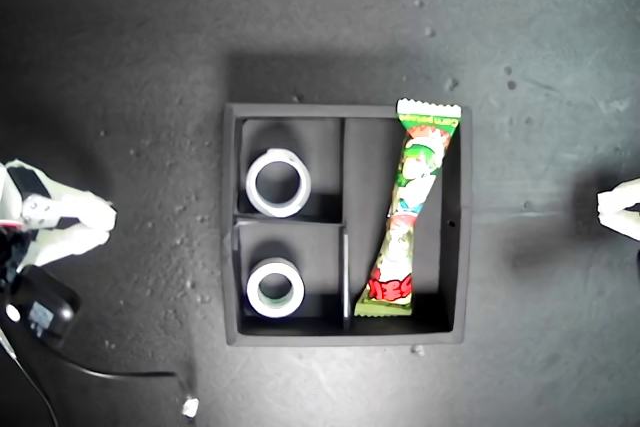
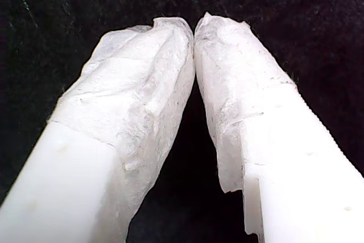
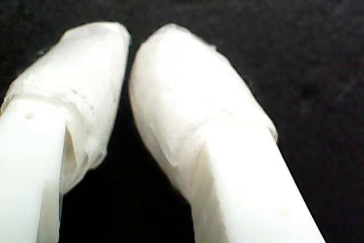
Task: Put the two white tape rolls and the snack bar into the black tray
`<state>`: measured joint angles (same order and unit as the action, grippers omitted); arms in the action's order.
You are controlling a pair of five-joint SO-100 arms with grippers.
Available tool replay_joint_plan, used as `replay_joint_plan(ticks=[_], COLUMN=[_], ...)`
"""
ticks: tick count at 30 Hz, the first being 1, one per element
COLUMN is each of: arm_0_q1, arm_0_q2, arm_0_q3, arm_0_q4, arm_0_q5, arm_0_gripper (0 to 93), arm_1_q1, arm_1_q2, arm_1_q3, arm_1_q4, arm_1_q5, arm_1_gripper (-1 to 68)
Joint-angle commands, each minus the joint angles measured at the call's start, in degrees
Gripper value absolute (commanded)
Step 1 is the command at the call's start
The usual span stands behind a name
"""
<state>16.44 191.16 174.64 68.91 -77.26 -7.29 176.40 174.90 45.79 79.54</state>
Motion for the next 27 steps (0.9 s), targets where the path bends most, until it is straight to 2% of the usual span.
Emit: replay_joint_plan(ticks=[1,5,9,18,21,22,24,25,27], arm_0_q1=[0.6,-0.1,-0.7,-1.9,-2.5,-2.3,-2.3,-2.6,-2.2], arm_0_q2=[2.7,2.7,2.7,2.7,2.7,2.7,2.7,2.7,2.7], arm_0_q3=[1.6,4.6,5.2,5.2,5.2,5.2,5.2,5.2,5.2], arm_0_q4=[0.2,-0.2,-1.4,7.3,9.8,11.1,11.1,11.1,10.9], arm_0_q5=[-0.4,0.5,3.5,-6.3,-4.3,-6.8,-3.0,1.3,2.6], arm_0_gripper=[0.0,-0.1,0.0,0.2,0.2,0.2,0.2,0.2,0.2], arm_1_q1=[1.7,4.0,6.3,5.4,4.7,5.3,5.9,6.6,6.9], arm_1_q2=[5.6,5.9,5.9,5.8,5.4,5.2,5.2,5.4,5.8], arm_1_q3=[4.0,4.0,4.0,4.1,4.1,4.1,4.1,4.1,4.1], arm_1_q4=[1.9,4.5,11.3,20.6,21.2,22.2,24.6,26.0,28.1], arm_1_q5=[-1.1,-4.3,-2.0,8.9,9.9,9.4,6.5,3.9,2.3], arm_1_gripper=[-0.7,-0.7,-0.7,-0.4,-0.2,-0.2,-0.2,-0.2,-0.1])
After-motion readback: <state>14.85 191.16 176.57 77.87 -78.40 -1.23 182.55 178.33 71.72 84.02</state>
